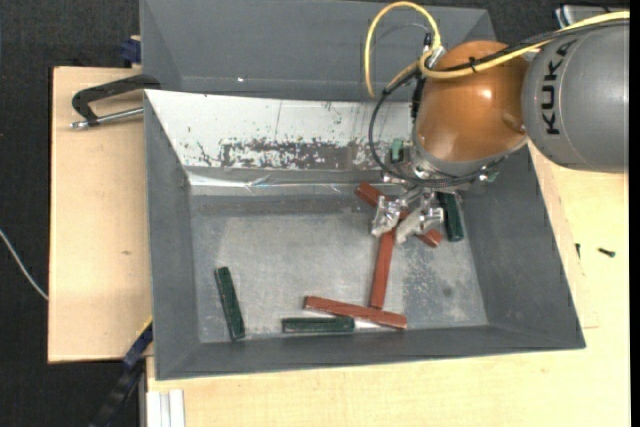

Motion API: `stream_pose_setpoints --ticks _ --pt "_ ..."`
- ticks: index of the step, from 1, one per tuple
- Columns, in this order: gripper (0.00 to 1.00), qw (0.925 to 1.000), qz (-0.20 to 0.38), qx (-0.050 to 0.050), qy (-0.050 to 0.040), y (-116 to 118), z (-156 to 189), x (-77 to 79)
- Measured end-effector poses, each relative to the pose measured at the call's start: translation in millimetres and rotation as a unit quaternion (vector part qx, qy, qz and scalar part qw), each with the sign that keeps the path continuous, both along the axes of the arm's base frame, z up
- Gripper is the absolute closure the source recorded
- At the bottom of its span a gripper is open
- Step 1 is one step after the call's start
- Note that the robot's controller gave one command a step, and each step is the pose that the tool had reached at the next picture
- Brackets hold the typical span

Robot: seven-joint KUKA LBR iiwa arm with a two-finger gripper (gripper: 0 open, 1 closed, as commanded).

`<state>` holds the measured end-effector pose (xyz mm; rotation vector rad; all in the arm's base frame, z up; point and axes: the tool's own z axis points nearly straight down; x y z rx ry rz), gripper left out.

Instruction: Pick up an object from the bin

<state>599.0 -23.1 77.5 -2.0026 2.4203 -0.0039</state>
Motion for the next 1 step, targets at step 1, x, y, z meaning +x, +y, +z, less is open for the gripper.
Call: stream_pose_setpoints --ticks 1 --pt "1.0 1.0 0.0 0.0 0.0 0.1 0.0 0.0"
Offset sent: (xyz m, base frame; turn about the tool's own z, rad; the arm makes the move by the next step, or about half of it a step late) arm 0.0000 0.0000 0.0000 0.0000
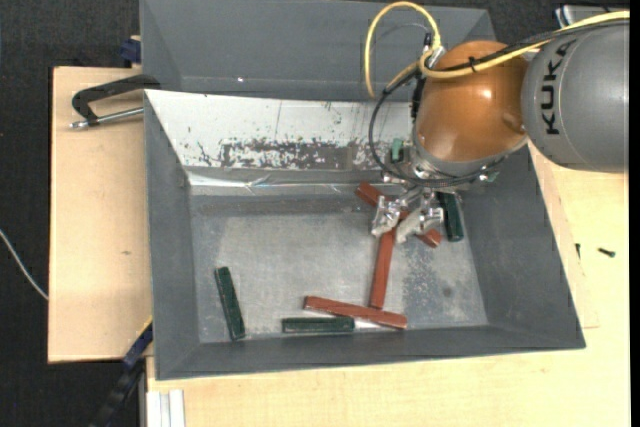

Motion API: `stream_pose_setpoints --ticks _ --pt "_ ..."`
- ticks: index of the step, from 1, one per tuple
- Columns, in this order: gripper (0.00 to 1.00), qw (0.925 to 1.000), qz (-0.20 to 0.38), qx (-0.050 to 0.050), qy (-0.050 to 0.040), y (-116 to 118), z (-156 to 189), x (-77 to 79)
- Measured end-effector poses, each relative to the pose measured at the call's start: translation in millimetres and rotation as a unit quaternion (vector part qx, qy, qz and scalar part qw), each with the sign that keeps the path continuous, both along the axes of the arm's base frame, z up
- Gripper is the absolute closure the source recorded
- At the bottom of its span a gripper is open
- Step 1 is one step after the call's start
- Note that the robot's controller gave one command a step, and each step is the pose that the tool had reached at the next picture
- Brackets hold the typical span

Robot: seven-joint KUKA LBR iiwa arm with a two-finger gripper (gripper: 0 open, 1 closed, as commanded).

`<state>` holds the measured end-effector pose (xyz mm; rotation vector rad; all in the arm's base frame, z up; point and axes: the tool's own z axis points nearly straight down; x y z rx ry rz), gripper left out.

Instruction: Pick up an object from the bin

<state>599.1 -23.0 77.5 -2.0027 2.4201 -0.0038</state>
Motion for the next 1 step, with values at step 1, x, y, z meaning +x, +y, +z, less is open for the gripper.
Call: stream_pose_setpoints --ticks 1 --pt "1.0 1.0 0.0 0.0 0.0 0.0 0.0 0.0"
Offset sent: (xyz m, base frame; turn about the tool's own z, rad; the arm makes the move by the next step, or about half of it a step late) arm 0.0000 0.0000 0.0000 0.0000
